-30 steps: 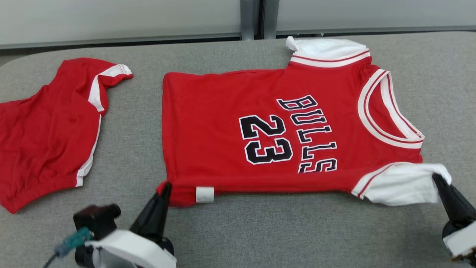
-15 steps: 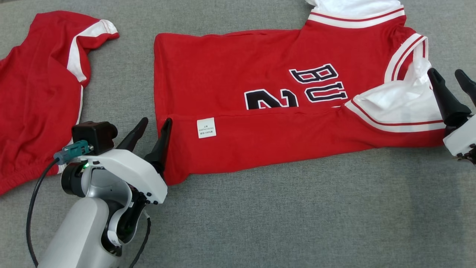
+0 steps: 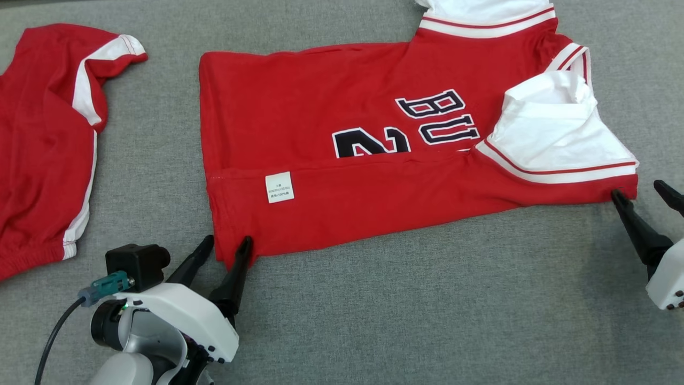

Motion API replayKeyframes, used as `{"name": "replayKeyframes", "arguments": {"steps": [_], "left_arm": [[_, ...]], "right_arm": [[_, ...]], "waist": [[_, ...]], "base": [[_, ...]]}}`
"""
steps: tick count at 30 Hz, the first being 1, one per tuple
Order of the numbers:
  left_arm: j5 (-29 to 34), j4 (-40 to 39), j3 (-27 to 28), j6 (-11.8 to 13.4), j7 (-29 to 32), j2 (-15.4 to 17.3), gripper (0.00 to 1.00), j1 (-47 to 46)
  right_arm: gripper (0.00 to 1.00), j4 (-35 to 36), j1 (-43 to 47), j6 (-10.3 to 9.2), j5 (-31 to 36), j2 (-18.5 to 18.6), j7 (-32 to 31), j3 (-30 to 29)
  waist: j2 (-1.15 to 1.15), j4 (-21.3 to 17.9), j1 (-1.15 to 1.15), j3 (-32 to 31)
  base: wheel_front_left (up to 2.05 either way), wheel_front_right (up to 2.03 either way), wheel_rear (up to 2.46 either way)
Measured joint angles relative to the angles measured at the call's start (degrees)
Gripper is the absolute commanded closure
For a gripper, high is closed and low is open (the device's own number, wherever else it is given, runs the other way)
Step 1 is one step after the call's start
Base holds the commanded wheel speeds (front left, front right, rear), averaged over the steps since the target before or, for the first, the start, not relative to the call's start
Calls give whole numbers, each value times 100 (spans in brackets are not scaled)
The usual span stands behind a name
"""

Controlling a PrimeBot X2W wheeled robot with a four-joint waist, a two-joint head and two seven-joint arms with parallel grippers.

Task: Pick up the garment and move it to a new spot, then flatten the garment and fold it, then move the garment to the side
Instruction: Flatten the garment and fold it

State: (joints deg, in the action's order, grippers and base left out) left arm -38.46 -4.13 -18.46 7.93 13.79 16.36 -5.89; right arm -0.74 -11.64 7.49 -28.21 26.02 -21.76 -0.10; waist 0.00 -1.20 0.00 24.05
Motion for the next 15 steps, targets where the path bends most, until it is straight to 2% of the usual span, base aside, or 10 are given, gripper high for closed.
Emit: {"name": "replayKeyframes", "arguments": {"steps": [3,4,5,6,7,11,15], "left_arm": [[-59,1,-25,-44,38,-22,0,-114],[-59,19,-37,-89,40,-24,54,-187],[-82,37,-49,-142,40,-38,100,-256],[-103,67,-90,-218,71,-31,100,-315],[-125,99,-103,-286,93,-7,100,-363],[-377,115,-140,-436,285,29,100,-286],[-564,-254,-37,-479,565,382,100,186]], "right_arm": [[0,-158,-140,0,105,-16,-70,60],[0,-208,-229,0,113,-21,-96,136],[2,-255,-322,0,111,-22,-102,224],[68,-307,-402,0,88,-16,-118,327],[100,-345,-453,0,36,-9,-102,345],[100,-327,-354,0,-483,152,-170,448],[100,34,96,1,-1089,661,-491,359]], "waist": [[0,41,0,196],[0,60,0,258],[0,81,0,310],[0,108,0,344],[0,137,0,355],[0,190,0,183],[0,159,-1,-154]], "base": [[0,0,0],[0,0,0],[0,0,0],[0,0,0],[0,0,0],[0,0,0],[0,0,0]]}}
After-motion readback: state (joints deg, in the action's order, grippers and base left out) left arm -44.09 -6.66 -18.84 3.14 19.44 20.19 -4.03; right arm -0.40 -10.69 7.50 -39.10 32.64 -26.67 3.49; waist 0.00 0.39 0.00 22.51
